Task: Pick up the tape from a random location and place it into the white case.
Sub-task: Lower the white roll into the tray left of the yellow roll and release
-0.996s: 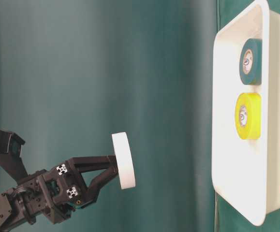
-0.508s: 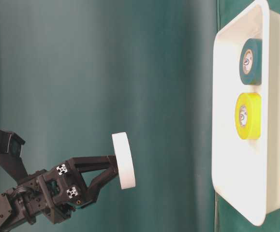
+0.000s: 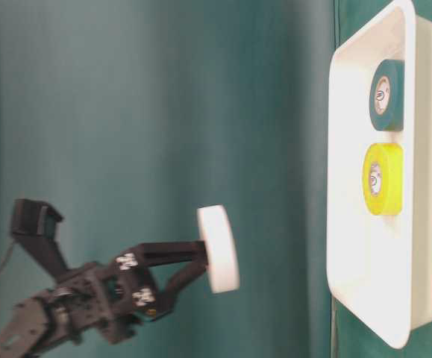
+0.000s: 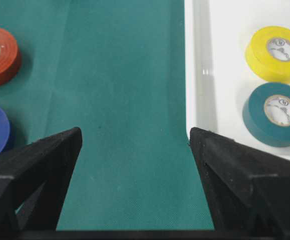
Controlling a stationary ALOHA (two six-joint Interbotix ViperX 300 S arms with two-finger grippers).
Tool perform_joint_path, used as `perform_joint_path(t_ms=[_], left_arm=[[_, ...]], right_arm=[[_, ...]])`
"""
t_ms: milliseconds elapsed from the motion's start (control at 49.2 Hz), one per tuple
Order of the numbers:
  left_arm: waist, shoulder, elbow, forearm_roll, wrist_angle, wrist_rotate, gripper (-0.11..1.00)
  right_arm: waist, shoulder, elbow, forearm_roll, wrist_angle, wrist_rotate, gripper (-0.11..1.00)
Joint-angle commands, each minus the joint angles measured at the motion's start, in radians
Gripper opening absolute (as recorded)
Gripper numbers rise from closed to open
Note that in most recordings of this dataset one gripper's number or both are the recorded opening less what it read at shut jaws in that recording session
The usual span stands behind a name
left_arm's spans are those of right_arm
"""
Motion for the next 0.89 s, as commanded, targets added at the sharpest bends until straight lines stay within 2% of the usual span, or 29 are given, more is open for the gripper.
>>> perform_joint_path(t_ms=[0, 386, 874], left_arm=[[0.017, 0.003, 0.014, -0.002, -0.044, 0.000, 0.24], [0.072, 0.112, 0.138, -0.005, -0.229, 0.000, 0.24], [0.083, 0.206, 0.163, -0.005, -0.362, 0.002, 0.24]], right_arm=[[0.002, 0.009, -0.020, -0.002, -0.005, -0.002, 0.87], [0.002, 0.014, -0.020, 0.000, -0.003, -0.002, 0.87], [0.002, 0.017, -0.018, -0.005, -0.003, -0.003, 0.87]])
